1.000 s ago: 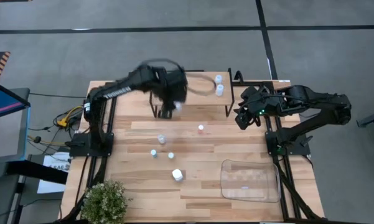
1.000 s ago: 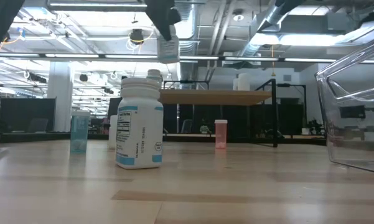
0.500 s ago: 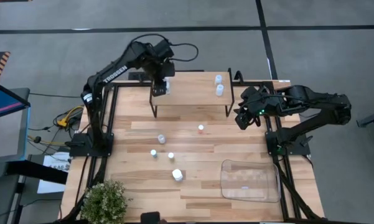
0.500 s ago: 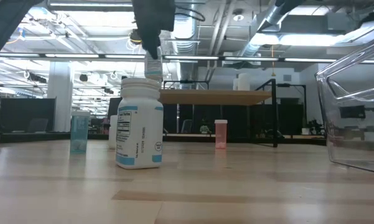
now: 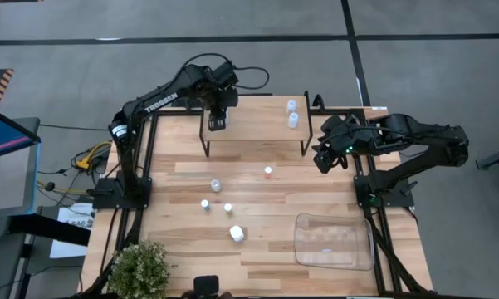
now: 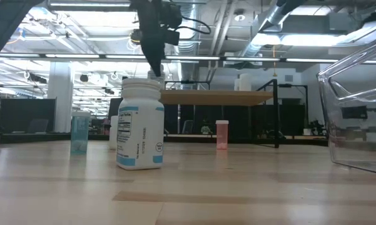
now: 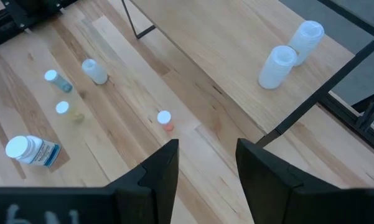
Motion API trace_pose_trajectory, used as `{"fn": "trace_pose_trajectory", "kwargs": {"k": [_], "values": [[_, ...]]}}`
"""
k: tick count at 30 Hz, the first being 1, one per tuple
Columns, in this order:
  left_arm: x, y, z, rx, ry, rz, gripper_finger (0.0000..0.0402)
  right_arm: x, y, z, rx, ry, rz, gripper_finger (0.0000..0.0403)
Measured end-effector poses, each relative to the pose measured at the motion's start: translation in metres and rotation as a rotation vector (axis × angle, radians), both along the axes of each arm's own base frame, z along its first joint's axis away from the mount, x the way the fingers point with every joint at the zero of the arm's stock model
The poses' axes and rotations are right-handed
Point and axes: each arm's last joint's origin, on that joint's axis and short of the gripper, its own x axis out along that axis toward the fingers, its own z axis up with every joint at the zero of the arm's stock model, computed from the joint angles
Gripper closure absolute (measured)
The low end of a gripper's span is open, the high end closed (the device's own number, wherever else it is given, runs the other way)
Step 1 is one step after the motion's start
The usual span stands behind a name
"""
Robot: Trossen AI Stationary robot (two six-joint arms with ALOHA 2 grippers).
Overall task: Pick and place medicine bottles onto shelf by color
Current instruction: Put the top white pill bottle on the shelf aligned with the other white pill bottle, then put the white pill bottle on the shelf aligned with the other white pill bottles
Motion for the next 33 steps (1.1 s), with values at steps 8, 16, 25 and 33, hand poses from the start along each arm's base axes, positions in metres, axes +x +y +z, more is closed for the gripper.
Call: {"fn": "trace_pose_trajectory", "kwargs": {"k": [8, 16, 25, 33], "values": [[0.0, -0.001, 0.0, -0.023, -0.007, -0.004, 0.0244, 0.0, 0.0, 0.0, -0.001, 0.0, 0.0, 0.0222], [-0.001, -0.001, 0.0, -0.032, -0.006, 0.017, 0.0185, 0.0, 0.0, 0.0, -0.001, 0.0, 0.0, 0.0222], [0.001, -0.004, 0.001, -0.028, -0.011, 0.048, 0.0121, 0.0, 0.0, 0.0, -0.001, 0.0, 0.0, 0.0222], [0.006, -0.017, 0.029, 0.006, -0.098, 0.035, 0.0118, 0.0, 0.0, 0.0, 0.0, 0.0, 0.001, 0.0222]]}}
